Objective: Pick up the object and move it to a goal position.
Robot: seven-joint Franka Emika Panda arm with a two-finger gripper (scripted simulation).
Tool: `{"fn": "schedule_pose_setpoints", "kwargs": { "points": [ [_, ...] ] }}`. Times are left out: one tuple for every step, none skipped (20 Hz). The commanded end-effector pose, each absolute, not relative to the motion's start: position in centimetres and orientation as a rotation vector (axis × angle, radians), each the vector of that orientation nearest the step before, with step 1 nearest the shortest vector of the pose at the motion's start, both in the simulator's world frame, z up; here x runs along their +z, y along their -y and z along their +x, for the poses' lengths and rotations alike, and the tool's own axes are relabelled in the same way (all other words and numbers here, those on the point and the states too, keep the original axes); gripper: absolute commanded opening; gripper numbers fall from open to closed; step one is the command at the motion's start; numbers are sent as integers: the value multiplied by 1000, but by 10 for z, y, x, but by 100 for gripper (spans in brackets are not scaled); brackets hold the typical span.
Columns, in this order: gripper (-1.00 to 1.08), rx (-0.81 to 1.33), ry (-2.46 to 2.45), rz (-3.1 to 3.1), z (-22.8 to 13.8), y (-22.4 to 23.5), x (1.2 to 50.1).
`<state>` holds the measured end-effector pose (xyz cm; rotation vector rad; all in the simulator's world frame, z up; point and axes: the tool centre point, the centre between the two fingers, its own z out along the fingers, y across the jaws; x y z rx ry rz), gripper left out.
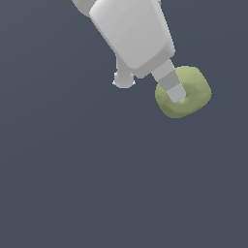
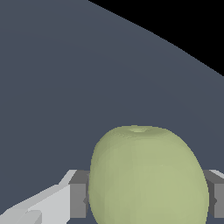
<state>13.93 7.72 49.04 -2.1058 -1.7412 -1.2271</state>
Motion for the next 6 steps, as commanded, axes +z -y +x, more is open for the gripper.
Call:
{"fn": "schedule_pose_setpoints", "kwargs": {
  "points": [
    [-100, -1246, 1753, -2078, 138, -76, 500],
    [-100, -1251, 1756, -2071, 138, -76, 502],
    [-100, -1254, 1758, -2066, 138, -75, 504],
    [-100, -1257, 1760, -2062, 138, -75, 505],
    [-100, -1258, 1761, -2059, 138, -75, 506],
    [-100, -1259, 1761, -2059, 138, -75, 506]
  ]
}}
